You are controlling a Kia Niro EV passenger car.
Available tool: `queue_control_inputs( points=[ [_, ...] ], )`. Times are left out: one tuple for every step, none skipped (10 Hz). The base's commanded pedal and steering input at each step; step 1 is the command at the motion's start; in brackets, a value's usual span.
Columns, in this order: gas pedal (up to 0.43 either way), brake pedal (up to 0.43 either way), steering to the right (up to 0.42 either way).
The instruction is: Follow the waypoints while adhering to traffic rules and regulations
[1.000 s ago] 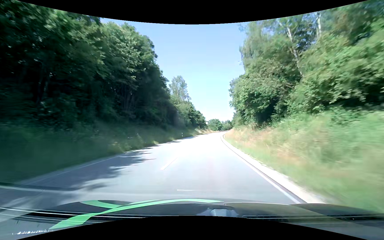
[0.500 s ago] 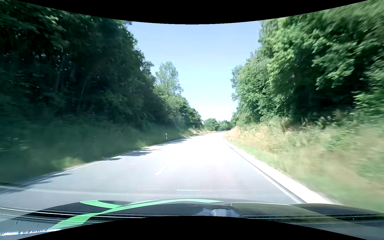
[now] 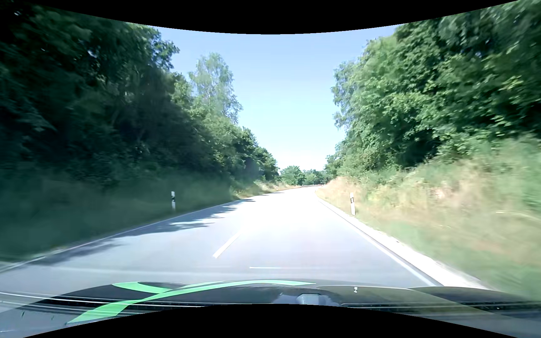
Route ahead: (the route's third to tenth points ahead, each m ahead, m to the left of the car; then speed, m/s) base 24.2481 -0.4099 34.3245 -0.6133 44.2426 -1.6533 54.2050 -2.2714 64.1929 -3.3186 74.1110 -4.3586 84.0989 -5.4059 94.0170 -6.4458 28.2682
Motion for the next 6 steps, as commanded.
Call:
queue_control_inputs(
  points=[
    [0.488,0.000,0.009],
    [0.488,0.000,0.009],
    [0.480,0.000,0.010],
    [0.429,0.000,0.010],
    [0.429,0.000,0.010],
    [0.421,0.000,0.010]
  ],
)
